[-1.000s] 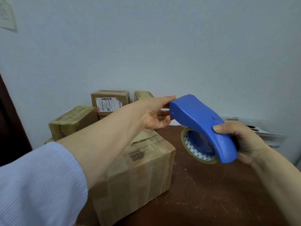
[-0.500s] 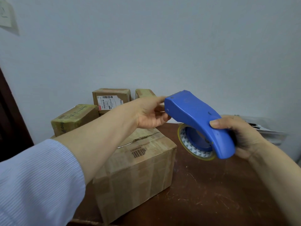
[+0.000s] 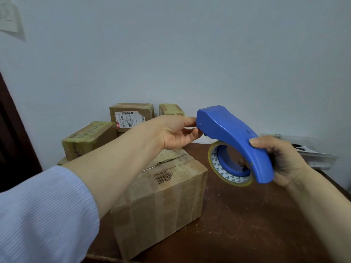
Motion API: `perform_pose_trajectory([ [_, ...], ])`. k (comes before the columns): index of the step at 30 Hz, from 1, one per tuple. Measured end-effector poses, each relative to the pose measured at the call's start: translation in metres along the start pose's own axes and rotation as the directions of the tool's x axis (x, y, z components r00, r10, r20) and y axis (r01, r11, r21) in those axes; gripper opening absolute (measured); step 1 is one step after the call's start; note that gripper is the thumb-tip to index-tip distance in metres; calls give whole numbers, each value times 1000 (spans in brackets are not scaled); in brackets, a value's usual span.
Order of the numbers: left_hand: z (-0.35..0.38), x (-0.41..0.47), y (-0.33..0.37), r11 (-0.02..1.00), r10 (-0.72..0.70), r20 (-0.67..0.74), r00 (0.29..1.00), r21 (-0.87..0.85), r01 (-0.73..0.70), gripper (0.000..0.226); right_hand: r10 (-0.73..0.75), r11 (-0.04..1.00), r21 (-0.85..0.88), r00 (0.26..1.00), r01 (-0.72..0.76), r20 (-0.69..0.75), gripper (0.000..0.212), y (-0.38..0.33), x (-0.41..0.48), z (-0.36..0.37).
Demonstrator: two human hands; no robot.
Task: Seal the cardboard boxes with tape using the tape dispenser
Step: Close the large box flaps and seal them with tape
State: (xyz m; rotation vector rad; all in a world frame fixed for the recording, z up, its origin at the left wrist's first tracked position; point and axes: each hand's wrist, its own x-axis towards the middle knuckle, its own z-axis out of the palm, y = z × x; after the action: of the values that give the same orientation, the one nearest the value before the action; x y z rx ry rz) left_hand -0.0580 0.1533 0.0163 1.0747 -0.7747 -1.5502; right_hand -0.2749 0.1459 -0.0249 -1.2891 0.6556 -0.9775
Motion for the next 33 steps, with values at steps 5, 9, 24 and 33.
perform_pose_trajectory([
  [5, 1, -2, 0, 997, 61, -10, 998, 51, -61, 12, -16, 1000, 19, 1000, 16, -3, 62, 0, -1, 2],
  [9, 1, -5, 1, 985, 167, 25, 986, 37, -168, 15, -44, 995, 92, 999, 46, -22, 58, 1, 1, -2],
  [24, 5, -13, 0, 966, 236, 109, 966, 83, -246, 7, -65, 978, 195, 997, 73, -47, 57, 13, 0, -6],
  [33, -1, -6, 7, 988, 97, -29, 995, 120, -93, 23, 4, 1000, 30, 1000, -4, -9, 62, -3, -5, 12],
])
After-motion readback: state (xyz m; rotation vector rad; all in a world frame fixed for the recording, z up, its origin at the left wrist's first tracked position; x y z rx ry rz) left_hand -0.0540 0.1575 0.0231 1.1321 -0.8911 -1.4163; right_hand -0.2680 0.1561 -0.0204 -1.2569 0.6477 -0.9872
